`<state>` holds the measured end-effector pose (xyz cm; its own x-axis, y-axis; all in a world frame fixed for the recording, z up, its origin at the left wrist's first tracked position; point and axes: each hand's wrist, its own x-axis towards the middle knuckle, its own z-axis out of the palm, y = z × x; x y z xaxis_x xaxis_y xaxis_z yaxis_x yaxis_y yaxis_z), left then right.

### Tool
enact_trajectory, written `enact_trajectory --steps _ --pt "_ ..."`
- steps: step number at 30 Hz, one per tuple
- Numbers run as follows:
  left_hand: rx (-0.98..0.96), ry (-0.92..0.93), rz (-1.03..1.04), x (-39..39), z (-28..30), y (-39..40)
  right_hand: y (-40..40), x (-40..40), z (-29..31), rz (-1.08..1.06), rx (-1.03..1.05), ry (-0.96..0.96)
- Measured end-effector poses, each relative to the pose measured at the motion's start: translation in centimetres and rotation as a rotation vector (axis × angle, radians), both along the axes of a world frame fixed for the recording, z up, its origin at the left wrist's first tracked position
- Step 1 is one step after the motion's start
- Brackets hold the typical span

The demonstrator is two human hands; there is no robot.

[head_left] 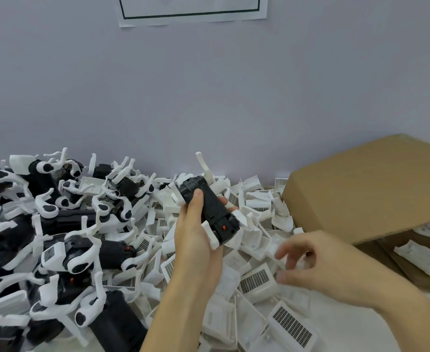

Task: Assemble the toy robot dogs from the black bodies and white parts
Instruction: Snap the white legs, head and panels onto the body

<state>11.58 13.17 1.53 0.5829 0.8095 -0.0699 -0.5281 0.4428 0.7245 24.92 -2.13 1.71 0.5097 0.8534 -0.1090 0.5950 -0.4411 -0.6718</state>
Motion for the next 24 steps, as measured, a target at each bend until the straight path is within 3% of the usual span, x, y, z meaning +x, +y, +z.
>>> enact_trajectory --steps 5,11,21,24 --pt "0.011 -0.004 0.017 0.0 0.1 -0.2 2.2 -2.6 -1.2 0.059 -0.207 -0.143" --pt "0.024 -0.014 0.030 0.0 0.2 -0.3 2.7 -3.2 -2.0 -0.004 -0.210 -0.241" --pt "-0.024 -0.043 -0.019 -0.1 0.0 -0.2 1.4 -1.2 -0.5 0.016 -0.104 -0.253" --pt "-0.009 -0.031 -0.055 -0.2 0.0 -0.1 1.1 -0.9 -0.1 -0.029 0.047 -0.205"
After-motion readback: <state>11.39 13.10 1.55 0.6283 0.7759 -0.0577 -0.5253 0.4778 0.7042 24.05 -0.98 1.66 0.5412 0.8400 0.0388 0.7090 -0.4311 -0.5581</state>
